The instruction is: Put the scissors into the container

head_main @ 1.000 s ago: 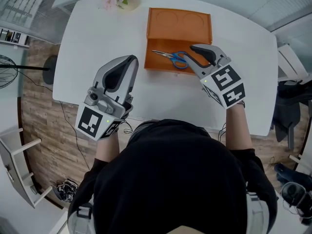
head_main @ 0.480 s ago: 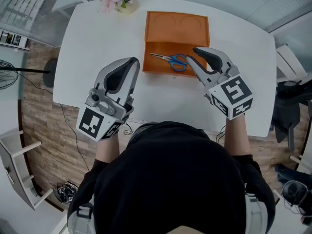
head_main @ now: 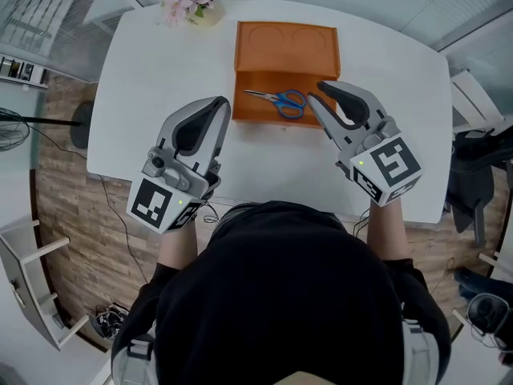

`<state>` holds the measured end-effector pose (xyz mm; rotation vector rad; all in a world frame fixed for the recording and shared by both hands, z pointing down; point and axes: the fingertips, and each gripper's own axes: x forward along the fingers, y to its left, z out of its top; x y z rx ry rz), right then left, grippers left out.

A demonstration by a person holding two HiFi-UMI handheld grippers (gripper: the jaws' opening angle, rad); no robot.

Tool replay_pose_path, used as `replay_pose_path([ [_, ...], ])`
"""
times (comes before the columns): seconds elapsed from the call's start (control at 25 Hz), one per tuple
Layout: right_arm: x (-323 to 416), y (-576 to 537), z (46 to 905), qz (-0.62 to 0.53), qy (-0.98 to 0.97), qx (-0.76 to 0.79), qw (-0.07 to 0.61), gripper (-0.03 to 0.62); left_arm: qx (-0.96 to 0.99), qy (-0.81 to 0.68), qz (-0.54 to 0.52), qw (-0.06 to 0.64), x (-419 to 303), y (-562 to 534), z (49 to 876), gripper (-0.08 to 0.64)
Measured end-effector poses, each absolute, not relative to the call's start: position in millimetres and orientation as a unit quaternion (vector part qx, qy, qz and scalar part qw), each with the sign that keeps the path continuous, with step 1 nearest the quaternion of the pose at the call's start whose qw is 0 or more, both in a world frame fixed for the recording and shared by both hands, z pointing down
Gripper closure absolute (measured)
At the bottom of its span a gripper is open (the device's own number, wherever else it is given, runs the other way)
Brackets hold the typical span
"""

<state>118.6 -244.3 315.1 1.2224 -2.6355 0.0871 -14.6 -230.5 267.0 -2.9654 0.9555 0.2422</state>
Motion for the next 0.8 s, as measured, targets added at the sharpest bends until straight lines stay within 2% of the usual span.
replay_pose_path([
  [0.8, 123, -233, 290, -0.004, -0.903, 0.425, 0.065, 0.583, -0.952, 0.296, 0.078, 0.010, -7, -230, 265, 0.548],
])
